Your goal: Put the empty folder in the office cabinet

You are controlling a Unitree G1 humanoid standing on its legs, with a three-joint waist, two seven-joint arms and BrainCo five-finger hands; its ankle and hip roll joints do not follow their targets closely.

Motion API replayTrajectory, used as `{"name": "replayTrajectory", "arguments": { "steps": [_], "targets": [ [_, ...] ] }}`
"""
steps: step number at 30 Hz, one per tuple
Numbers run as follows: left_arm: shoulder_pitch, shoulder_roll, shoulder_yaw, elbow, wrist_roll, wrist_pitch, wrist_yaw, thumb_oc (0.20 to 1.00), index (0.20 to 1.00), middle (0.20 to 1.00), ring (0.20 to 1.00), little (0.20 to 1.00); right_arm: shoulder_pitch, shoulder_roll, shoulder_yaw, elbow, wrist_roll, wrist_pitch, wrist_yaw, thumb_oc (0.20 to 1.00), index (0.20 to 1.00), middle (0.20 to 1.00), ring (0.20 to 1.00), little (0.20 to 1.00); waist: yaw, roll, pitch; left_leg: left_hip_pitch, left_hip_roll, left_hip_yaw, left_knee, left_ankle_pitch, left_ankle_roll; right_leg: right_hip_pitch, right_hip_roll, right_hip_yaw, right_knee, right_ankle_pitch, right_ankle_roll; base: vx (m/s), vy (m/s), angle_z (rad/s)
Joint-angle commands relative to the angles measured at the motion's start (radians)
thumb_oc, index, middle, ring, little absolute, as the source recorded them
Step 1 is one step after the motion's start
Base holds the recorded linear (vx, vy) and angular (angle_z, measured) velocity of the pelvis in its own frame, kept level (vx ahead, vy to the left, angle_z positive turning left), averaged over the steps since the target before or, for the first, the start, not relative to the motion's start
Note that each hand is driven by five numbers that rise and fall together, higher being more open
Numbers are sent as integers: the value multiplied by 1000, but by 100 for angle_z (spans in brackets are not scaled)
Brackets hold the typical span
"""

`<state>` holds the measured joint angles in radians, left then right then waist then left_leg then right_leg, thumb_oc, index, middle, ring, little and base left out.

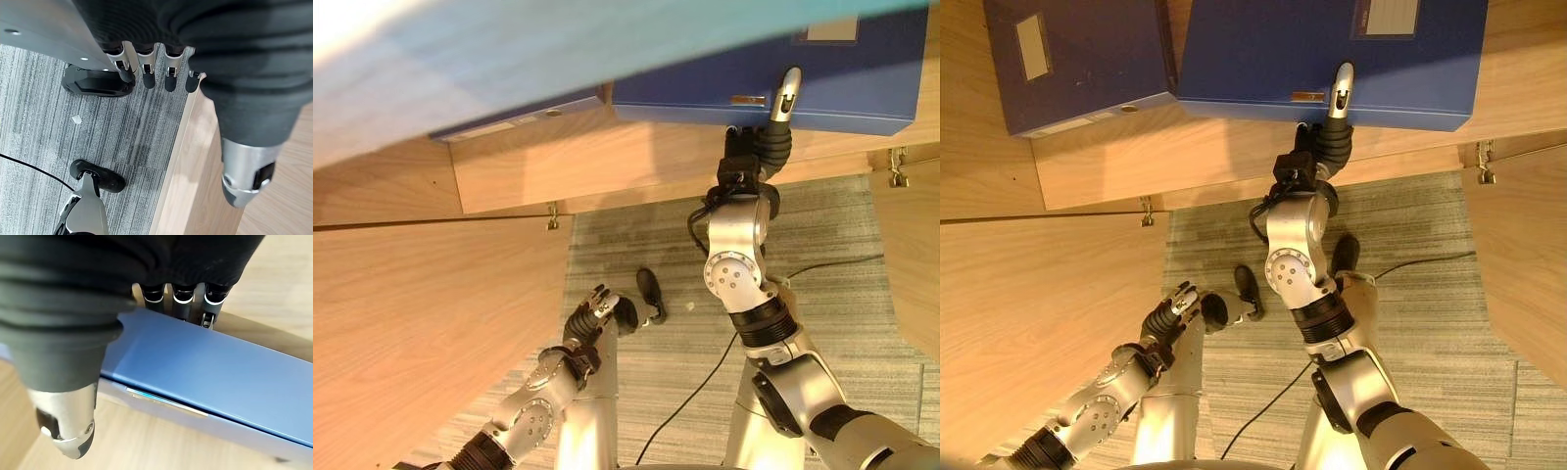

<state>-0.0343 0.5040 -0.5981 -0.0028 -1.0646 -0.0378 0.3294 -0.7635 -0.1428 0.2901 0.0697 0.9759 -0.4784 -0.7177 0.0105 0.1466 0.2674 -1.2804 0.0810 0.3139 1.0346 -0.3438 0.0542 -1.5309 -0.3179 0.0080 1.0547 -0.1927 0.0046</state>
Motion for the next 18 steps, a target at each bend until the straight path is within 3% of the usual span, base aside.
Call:
{"name": "replayTrajectory", "arguments": {
  "steps": [1,3,5,11,13,15,18],
  "targets": [
    [53,106,31,-95,8,-2,-42,1000,1000,1000,1000,1000,11,-125,37,85,-122,201,30,1000,1000,1000,1000,1000,26,1,115,-44,-9,-88,-34,38,-26,48,-28,58,8,-3,53,3,-47,-6],
    [49,119,43,-97,17,-3,-52,1000,1000,1000,1000,1000,-14,-171,45,108,-164,241,55,1000,1000,1000,1000,1000,27,0,117,-49,-7,-91,-23,35,-25,43,-26,57,16,-5,52,13,-47,-10],
    [50,144,79,-101,41,-10,-74,1000,1000,1000,1000,1000,-87,-291,62,189,-260,330,123,1000,1000,1000,1000,1000,31,-3,117,-63,-3,-100,-4,31,-24,34,-25,55,29,-6,52,21,-65,-6],
    [69,180,132,-104,58,-13,-100,1000,1000,1000,1000,1000,-221,-411,112,351,-315,408,202,1000,1000,1000,1000,1000,48,-5,104,-76,-4,-108,3,27,-25,28,-28,47,33,-7,53,5,-28,0],
    [86,199,151,-113,62,-6,-111,1000,1000,1000,1000,1000,-292,-457,166,417,-351,455,244,1000,1000,1000,1000,1000,53,-6,99,-85,-3,-112,5,27,-26,26,-29,42,29,-6,53,2,-15,2],
    [121,249,178,-134,64,-1,-134,1000,1000,1000,1000,1000,-437,-538,299,547,-443,545,333,1000,1000,1000,1000,1000,65,-16,88,-97,-3,-112,-3,29,-30,19,-29,36,20,-2,54,0,0,0],
    [141,268,188,-145,65,12,-145,1000,1000,1000,1000,1000,-512,-562,382,606,-527,595,389,1000,1000,1000,1000,1000,68,-21,78,-106,-3,-113,-7,31,-31,9,-31,33,14,1,55,0,0,0]
  ]
}}
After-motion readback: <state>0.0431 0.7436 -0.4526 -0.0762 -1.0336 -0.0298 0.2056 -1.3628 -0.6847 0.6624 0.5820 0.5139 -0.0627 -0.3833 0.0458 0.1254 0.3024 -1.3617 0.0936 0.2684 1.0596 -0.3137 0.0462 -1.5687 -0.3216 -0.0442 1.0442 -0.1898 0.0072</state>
